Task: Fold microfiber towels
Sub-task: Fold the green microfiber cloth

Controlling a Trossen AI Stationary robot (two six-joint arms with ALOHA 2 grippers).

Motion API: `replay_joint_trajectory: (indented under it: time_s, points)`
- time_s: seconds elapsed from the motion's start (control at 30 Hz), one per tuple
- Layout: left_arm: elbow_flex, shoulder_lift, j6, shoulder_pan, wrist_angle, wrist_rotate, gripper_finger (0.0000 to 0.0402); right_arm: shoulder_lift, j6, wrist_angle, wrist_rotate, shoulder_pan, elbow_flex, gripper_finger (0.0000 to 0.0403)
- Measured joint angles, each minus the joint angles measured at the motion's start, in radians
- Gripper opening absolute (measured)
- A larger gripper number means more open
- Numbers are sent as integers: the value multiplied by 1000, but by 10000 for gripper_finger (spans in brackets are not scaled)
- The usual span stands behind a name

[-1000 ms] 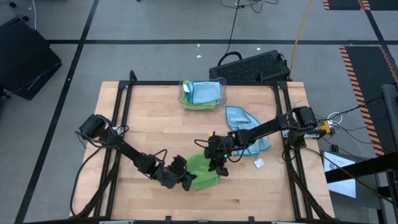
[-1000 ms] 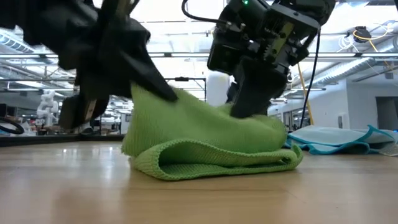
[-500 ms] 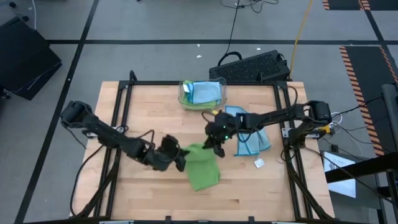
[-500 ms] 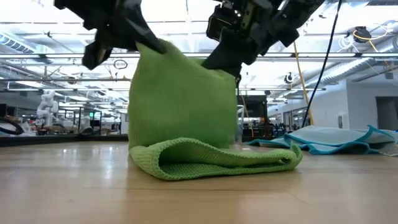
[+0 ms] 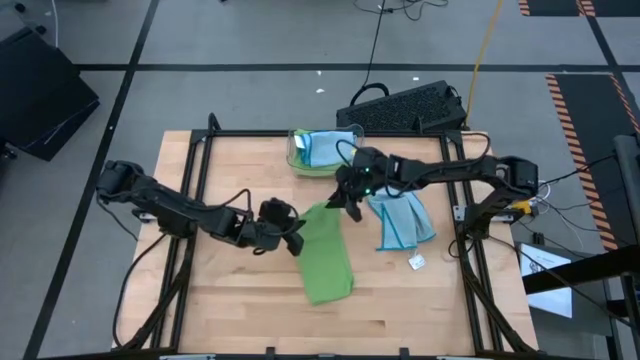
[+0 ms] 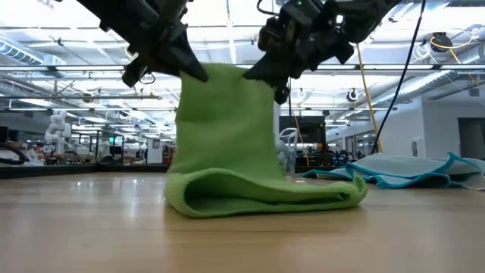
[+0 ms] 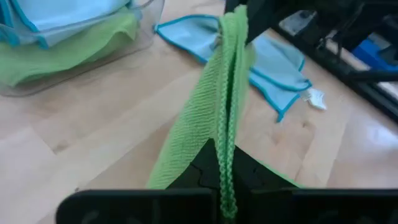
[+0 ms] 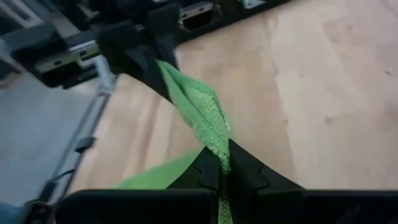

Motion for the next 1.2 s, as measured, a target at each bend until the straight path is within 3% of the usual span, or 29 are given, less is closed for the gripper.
replay_joint_trajectory:
  time_s: [0.23,0.5,0.8,1.2]
  points:
    - [0,-26,0,-40,24,0,5,-22,73,-36,-96,7,1,4]
    - [0,-26,-57,-98,-26,7,5,-22,118,-109,-84,127,1,4]
    - [2,65,-85,-139,24,117,4,-22,144,-115,-6,207,-75,4]
    - [0,228,-151,-176,232,171,8,-8,372,252,9,302,-323,4]
